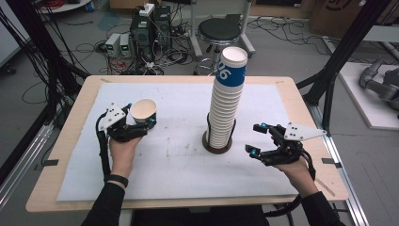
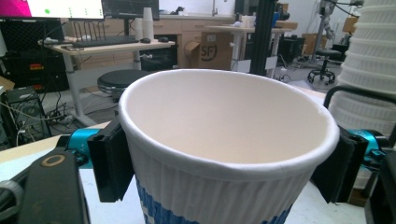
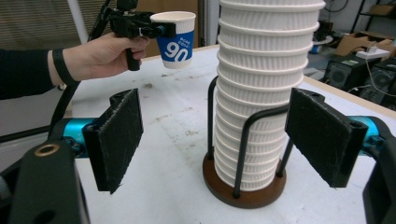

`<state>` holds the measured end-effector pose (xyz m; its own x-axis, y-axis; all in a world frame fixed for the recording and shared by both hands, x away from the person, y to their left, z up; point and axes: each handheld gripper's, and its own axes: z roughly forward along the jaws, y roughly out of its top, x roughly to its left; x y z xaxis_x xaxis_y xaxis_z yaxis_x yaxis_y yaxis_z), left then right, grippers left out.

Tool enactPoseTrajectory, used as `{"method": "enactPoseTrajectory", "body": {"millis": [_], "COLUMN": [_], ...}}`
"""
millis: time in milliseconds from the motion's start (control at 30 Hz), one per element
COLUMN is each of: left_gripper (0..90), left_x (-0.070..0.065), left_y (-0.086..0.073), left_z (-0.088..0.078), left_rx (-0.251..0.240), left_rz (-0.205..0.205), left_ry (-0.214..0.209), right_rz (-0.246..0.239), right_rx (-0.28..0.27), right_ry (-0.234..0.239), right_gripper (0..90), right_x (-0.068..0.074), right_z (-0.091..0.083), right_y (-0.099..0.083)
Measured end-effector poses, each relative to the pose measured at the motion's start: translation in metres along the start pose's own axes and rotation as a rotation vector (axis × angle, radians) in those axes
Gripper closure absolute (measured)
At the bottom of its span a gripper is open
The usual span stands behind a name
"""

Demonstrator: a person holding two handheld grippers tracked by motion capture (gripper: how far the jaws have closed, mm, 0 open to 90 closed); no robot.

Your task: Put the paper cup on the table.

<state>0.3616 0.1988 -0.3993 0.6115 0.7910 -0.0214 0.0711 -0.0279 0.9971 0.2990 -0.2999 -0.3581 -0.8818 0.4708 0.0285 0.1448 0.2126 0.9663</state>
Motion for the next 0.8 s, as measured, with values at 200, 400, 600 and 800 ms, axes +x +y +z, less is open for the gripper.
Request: {"method": "enactPoseTrajectory", "body": {"millis": [200,400,600,800], "left_gripper": [21.1,21.1,21.5,21.5], "left_x": [0.008,0.019,0.025,0.028], "left_y": [-0.012,-0.022,-0.028,-0.034], "left_z": [0.004,0.006,0.009,0.012], "left_rx": [0.009,0.033,0.049,0.085], "left_rz": [-0.002,-0.046,-0.055,-0.068], "left_ry": [0.042,0.067,0.095,0.112], "right_rz": [0.004,0.001,0.003,0.002], "right_rx": [0.003,0.0,-0.003,0.003], "right_ry": [-0.008,-0.019,-0.025,-0.023], "right_gripper": [19.7,19.7,19.7,19.7], "right_x": [0.0,0.001,0.001,0.003], "right_z": [-0.004,-0.006,-0.008,-0.009], "right_y": [-0.002,-0.004,-0.005,-0.006]}}
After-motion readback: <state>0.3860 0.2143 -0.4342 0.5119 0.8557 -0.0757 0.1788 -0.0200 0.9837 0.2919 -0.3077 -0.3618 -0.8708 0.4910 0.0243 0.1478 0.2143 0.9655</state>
